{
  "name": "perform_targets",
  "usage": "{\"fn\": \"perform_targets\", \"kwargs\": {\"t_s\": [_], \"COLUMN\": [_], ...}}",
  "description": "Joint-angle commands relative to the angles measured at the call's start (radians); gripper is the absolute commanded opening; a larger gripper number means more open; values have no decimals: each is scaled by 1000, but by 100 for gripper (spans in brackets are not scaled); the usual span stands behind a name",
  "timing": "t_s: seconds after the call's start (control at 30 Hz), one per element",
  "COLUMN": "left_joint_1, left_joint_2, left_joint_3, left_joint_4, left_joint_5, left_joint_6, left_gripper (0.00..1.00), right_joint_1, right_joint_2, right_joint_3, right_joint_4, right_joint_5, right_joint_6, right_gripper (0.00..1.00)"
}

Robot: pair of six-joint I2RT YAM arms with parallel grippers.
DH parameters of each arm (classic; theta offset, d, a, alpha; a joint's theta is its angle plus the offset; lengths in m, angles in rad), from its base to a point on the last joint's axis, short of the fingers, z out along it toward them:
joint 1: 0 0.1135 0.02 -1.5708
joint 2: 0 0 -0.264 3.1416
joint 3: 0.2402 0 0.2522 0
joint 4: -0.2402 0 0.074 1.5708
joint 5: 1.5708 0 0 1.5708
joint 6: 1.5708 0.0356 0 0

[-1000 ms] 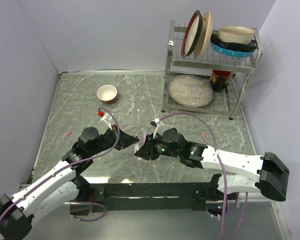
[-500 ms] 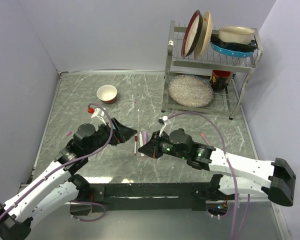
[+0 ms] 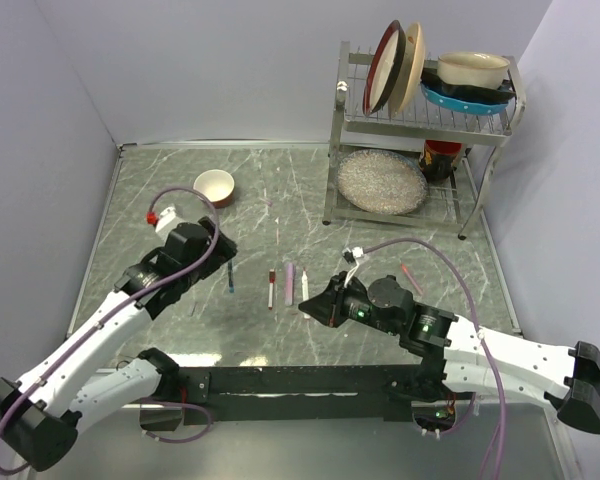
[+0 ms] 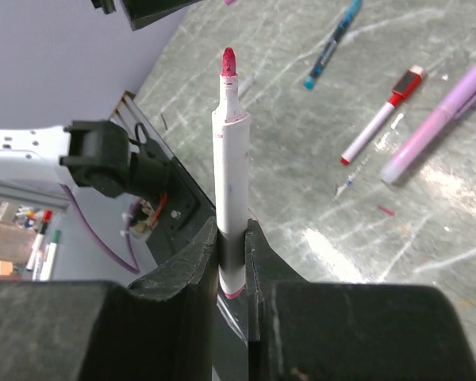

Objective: Insert the pens into the pen caps

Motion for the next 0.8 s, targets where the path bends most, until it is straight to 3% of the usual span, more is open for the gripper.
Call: {"fn": "perform_targets", "kwargs": {"t_s": [0.0, 0.2, 0.23, 0.33, 0.4, 0.53, 0.63, 0.77], "left_joint_1": [113, 406, 469, 573, 647, 840, 889, 891], "left_joint_2": [-16, -33, -22, 77, 178, 302, 329, 332], "left_joint_3": [-37, -103, -97, -39, 4, 64, 51, 12], "left_joint_4": [-127, -1, 37, 144, 141, 158, 207, 180], "left_joint_5": [-73, -120, -114, -143, -146, 55, 101, 3], "left_joint_6": [-93, -42, 26, 154, 151, 111, 74, -31], "left_gripper": [90, 84, 84, 84, 84, 82, 81, 75], "right_joint_1": [-7, -16, -16, -16, -18, -19, -18, -19], "right_joint_2": [-37, -27, -27, -22, -30, -37, -27, -2], "right_joint_3": [-26, -31, -32, -24, -12, 21, 48, 74], "right_joint_4": [81, 91, 94, 85, 62, -7, -47, -60], "right_joint_5": [-25, -90, -102, -104, -99, -96, -91, -82], "right_joint_6": [-40, -51, -54, -63, -65, -76, -85, -83], "right_gripper": [0, 0, 0, 0, 0, 0, 0, 0]}}
